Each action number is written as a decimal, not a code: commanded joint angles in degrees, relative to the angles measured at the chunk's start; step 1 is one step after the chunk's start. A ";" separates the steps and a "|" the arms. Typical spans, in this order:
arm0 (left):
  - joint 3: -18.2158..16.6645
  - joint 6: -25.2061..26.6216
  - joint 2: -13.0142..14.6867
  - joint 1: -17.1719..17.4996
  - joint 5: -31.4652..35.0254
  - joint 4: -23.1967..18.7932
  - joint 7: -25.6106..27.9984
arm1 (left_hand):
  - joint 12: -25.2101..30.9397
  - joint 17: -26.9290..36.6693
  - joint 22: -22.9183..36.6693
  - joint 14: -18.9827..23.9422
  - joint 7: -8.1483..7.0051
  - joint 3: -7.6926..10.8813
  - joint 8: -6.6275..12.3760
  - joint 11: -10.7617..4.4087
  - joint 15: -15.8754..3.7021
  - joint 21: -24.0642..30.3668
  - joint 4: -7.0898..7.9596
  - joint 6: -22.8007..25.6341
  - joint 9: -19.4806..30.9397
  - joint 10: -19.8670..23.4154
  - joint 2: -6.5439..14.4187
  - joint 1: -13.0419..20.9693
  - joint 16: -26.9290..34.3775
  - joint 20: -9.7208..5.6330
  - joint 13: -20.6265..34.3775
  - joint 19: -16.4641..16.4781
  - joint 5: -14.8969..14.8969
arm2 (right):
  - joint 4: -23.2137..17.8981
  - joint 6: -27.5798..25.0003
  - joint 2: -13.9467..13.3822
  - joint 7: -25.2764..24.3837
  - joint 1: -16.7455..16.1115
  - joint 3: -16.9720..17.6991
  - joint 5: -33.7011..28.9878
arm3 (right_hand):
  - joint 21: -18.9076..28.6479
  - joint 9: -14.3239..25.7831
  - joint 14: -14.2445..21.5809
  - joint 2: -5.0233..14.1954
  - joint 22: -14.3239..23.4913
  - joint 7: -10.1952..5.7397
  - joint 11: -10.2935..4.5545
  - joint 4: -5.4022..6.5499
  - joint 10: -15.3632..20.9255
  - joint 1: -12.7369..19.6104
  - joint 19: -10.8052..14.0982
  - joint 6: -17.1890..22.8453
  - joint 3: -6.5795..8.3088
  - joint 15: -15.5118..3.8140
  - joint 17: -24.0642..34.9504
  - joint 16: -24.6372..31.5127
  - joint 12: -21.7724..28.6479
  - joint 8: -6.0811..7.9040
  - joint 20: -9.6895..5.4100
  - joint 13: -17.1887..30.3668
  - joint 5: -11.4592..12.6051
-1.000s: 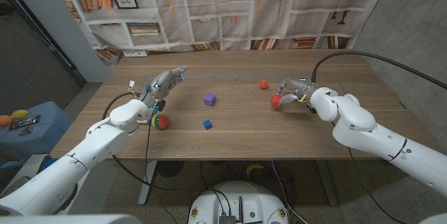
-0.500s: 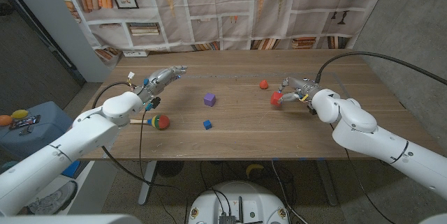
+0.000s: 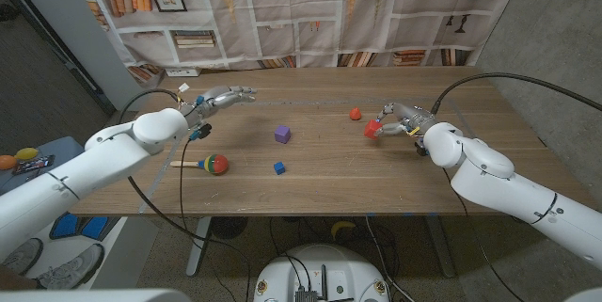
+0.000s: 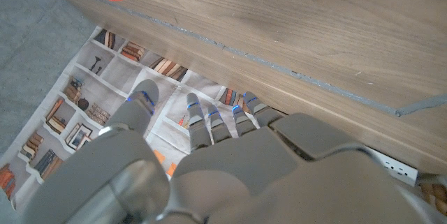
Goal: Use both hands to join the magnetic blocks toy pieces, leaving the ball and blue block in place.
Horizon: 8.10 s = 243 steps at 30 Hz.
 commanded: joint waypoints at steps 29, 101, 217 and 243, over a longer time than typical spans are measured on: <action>13.29 7.92 3.41 -15.05 40.71 -7.17 -17.99 | -0.71 0.22 0.09 -5.99 -1.17 -1.47 -0.70 -0.57 -1.79 -0.25 0.18 -0.72 0.29 -6.37 -6.63 9.06 -0.22 -0.38 0.25 -3.71 0.71 | -1.36 -1.22 -1.03 -15.02 -2.39 0.72 13.48 | 0.07 1.92 0.11 0.58 0.16 -2.60 0.36 0.04 0.96 0.98 0.47 6.18 -0.48 -0.03 0.26 0.44 -0.20 3.73 -0.17 0.01 0.08; 21.78 0.40 -12.98 -17.99 65.52 3.26 -26.77 | -0.72 0.31 0.23 -10.52 0.59 -4.73 -1.62 1.26 1.37 -0.08 0.90 -7.15 0.31 -11.81 -8.98 12.52 -0.06 1.64 0.25 -8.58 0.10 | 5.75 21.61 2.79 -24.05 -11.63 10.93 33.21 | -0.03 2.22 -0.46 1.48 0.19 -2.60 0.53 0.11 1.18 1.72 -0.08 7.17 -1.50 0.43 0.70 0.31 -0.78 4.57 -0.02 -0.02 -0.12; 20.68 9.65 -16.44 -10.58 69.42 3.37 -5.31 | 0.43 0.28 0.46 12.88 3.42 -11.86 4.94 0.06 -4.28 1.41 1.37 34.42 0.77 10.54 -4.78 28.18 0.75 -0.27 0.15 11.38 0.81 | 6.68 26.05 5.23 -26.32 -12.56 11.30 32.88 | 0.23 2.38 -0.36 2.69 0.22 -2.60 0.56 0.35 1.80 1.91 0.62 7.08 -3.21 0.49 1.32 0.42 -1.10 4.93 -0.28 0.04 0.02; 16.10 14.11 -21.18 -5.65 54.95 -0.40 5.92 | 0.26 0.32 0.52 13.82 2.75 -12.73 4.14 1.00 -3.75 1.26 1.41 35.69 0.87 11.23 -3.78 28.45 0.73 0.88 0.20 11.69 0.99 | 8.97 32.09 6.78 -25.19 -12.07 11.73 32.93 | 0.24 2.35 -0.43 3.02 0.23 -2.61 0.57 0.30 1.89 2.08 0.80 6.90 -3.54 0.41 1.46 0.40 -1.15 4.88 -0.46 0.05 0.08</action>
